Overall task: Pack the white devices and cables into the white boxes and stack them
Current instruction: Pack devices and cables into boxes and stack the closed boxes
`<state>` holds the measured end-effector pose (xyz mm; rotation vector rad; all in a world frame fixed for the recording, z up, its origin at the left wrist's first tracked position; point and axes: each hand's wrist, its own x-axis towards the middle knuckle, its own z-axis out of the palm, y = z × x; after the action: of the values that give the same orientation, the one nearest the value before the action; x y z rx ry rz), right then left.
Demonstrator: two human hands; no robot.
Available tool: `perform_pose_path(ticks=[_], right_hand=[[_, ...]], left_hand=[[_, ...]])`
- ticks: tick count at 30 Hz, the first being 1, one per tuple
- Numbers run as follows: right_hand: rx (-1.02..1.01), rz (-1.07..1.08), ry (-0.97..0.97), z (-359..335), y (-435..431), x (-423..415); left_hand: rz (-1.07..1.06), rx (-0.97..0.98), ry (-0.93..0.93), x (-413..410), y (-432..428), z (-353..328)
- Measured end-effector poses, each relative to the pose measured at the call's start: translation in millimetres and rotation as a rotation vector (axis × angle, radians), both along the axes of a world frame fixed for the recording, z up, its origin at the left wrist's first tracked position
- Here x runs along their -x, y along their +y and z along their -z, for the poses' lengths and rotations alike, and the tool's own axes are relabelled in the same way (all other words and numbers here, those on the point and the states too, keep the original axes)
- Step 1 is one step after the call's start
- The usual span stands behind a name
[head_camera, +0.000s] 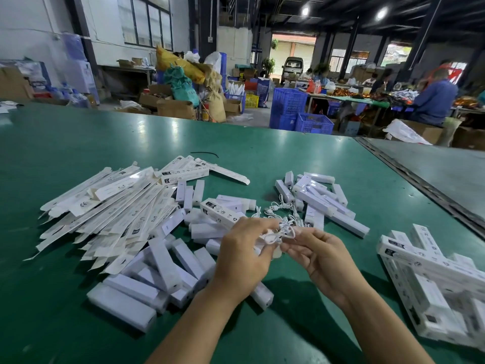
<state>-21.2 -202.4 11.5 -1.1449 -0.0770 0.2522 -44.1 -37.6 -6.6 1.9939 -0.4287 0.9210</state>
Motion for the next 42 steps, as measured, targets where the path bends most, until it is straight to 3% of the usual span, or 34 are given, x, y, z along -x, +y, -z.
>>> perform_pose_path(ticks=[2, 7, 11, 19, 22, 30, 33, 35, 42], right_hand=[[0.019, 0.109, -0.020, -0.5, -3.2, -2.6], [0.074, 0.254, -0.044, 2.5, -7.3, -5.9], [0.115, 0.262, -0.041, 5.3, -2.2, -4.8], [0.048, 0.150, -0.037, 4.6, 5.5, 3.8], [0.113, 0.136, -0.133, 3.2, 7.4, 7.2], [0.612, 0.312, -0.446, 9.9, 15.8, 14.4], [0.771, 0.374, -0.695, 12.8, 19.8, 18.2], [0.812, 0.353, -0.800, 13.8, 21.9, 20.4], [0.940, 0.313, -0.899, 16.5, 29.4, 22.7]], left_hand=[[-0.046, -0.006, 0.101, 0.6, 4.1, -0.9], [-0.115, -0.265, 0.329, -3.7, 10.3, 3.9], [-0.156, -0.368, 0.307, -11.2, 10.5, 7.6], [-0.275, -0.237, 0.212, -8.6, 4.8, 4.5], [-0.268, -0.209, 0.172, -7.6, 1.1, 3.8], [-0.216, -0.111, 0.250, -11.9, -0.9, 11.9], [-0.228, -0.116, 0.256, -12.5, -0.1, 12.4], [-0.223, -0.135, 0.246, -12.0, 0.7, 12.2], [-0.286, -0.209, 0.198, -14.8, -0.8, 15.0]])
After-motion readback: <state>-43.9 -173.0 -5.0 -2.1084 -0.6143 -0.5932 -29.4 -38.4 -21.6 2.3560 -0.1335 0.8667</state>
